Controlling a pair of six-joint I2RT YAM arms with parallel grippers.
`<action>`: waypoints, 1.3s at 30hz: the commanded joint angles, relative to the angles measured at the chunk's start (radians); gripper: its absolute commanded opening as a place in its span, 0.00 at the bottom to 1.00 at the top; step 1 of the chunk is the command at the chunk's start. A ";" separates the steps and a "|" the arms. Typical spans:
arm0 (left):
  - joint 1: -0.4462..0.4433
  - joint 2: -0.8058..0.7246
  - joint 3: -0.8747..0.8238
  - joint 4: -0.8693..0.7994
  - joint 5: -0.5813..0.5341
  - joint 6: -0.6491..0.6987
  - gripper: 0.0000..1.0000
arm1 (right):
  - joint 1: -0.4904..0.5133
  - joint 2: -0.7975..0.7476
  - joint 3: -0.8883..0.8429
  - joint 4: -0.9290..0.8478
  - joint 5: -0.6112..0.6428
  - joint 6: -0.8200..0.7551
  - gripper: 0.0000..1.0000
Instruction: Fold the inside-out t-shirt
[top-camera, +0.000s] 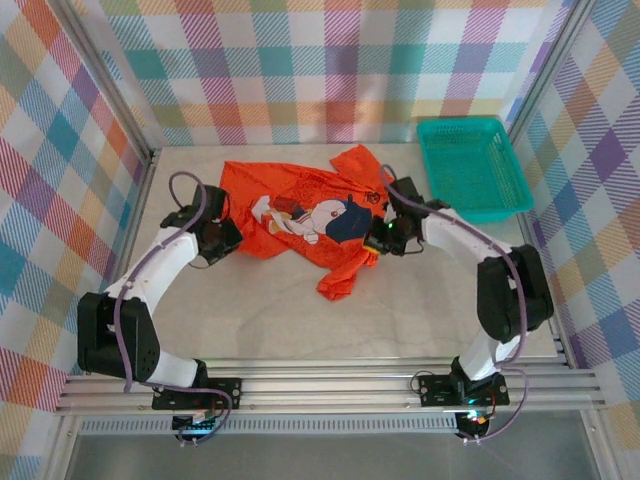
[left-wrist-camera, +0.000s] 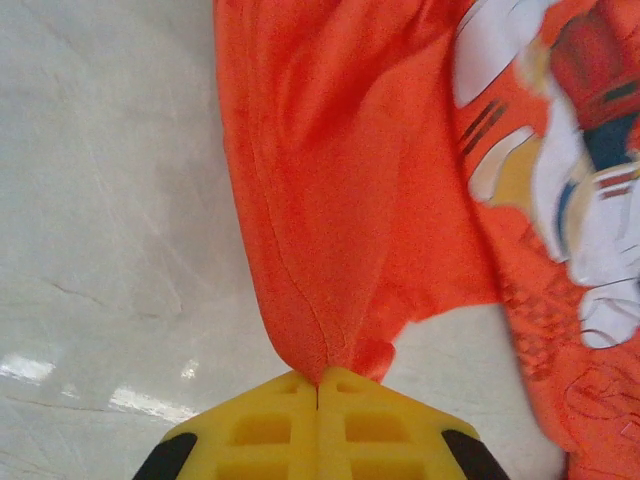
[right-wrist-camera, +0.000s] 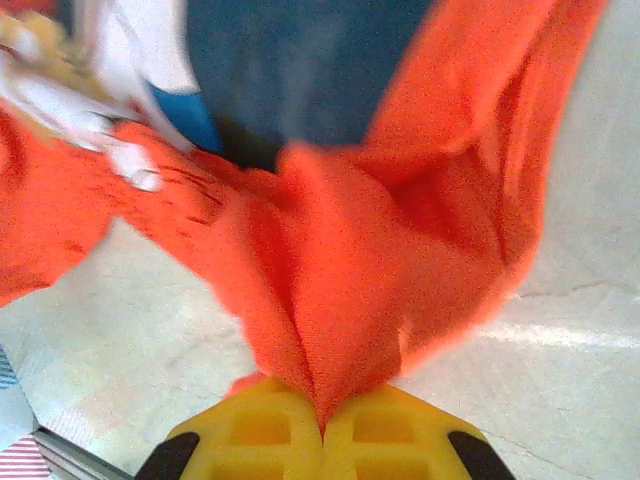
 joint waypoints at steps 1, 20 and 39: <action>0.045 -0.066 0.190 -0.081 -0.025 0.061 0.00 | -0.057 -0.119 0.145 -0.089 0.051 -0.132 0.00; 0.181 -0.340 0.778 -0.013 -0.037 0.100 0.00 | -0.200 -0.507 0.680 -0.156 -0.005 -0.299 0.00; 0.207 0.030 0.820 0.023 0.105 0.100 0.00 | -0.215 -0.251 0.704 -0.011 -0.033 -0.269 0.00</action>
